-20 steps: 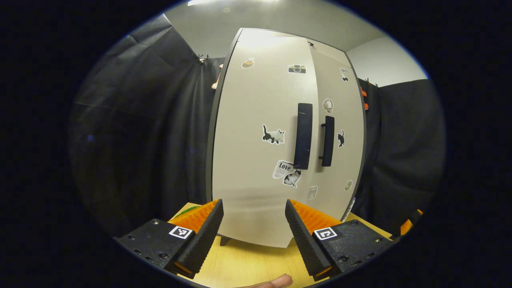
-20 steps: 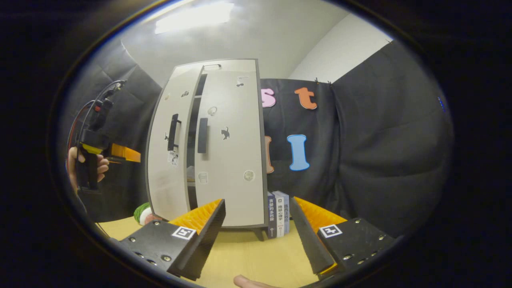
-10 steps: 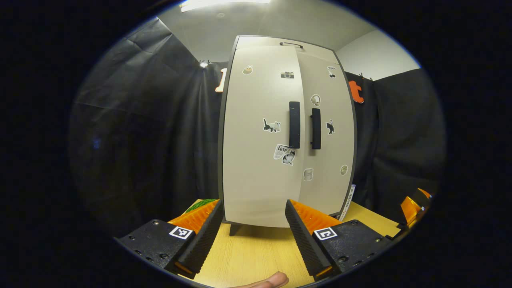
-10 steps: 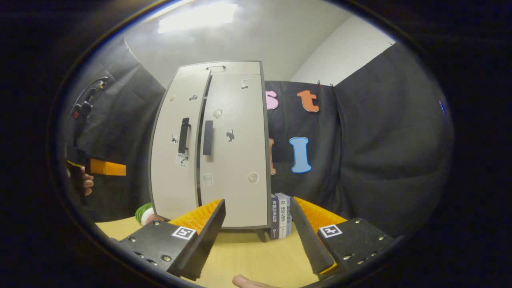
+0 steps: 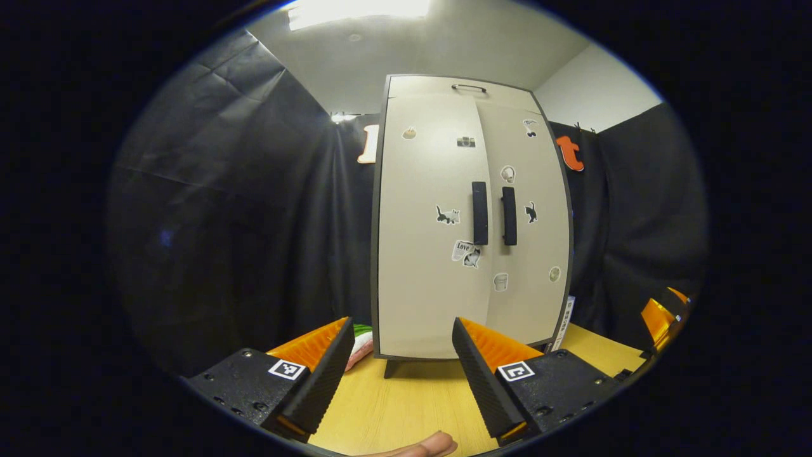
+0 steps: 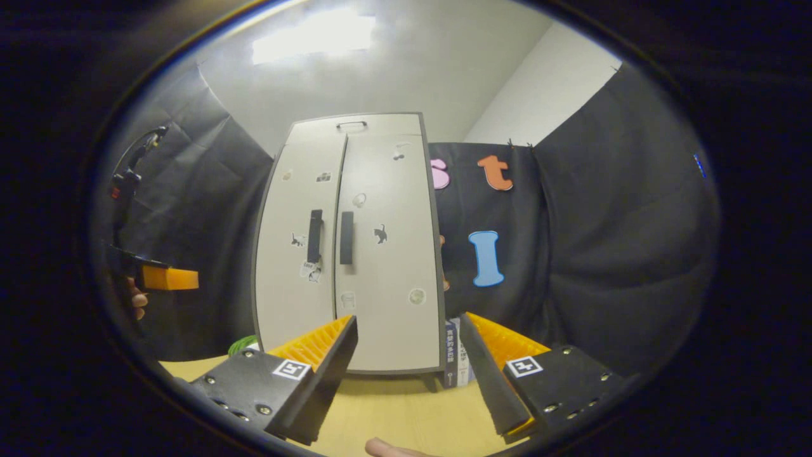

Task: Grab one shoe with the right hand and put it into the shoe cabinet, grab the other shoe with the left hand and put it into the shoe cabinet; then close the right door with the right hand and the left door with the left hand.

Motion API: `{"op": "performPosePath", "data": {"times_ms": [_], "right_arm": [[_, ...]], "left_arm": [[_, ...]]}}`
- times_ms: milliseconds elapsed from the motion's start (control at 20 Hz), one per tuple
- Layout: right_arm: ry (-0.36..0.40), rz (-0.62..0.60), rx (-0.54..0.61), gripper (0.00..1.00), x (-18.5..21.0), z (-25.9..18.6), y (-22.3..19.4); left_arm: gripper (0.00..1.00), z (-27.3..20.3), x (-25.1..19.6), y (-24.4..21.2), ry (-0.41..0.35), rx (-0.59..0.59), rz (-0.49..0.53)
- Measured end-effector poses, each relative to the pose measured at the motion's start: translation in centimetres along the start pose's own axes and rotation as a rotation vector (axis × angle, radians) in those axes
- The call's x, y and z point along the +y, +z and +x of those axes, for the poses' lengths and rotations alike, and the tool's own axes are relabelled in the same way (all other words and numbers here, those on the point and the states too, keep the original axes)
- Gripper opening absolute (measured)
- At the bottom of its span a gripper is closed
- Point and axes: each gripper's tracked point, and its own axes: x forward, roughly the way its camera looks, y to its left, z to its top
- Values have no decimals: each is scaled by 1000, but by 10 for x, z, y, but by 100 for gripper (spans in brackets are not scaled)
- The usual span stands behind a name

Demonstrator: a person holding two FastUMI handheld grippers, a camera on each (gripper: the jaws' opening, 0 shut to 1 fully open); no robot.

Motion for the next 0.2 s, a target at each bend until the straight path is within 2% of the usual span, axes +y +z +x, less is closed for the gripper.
{"op": "performPosePath", "data": {"times_ms": [100, 200], "right_arm": [[4, 4, -4, 99, 0, -1, 2], [6, 13, -7, 96, -2, -1, 3]], "left_arm": [[96, -1, -4, -2, -7, 6, -2], [96, -1, -7, -7, -20, 23, -11]]}}
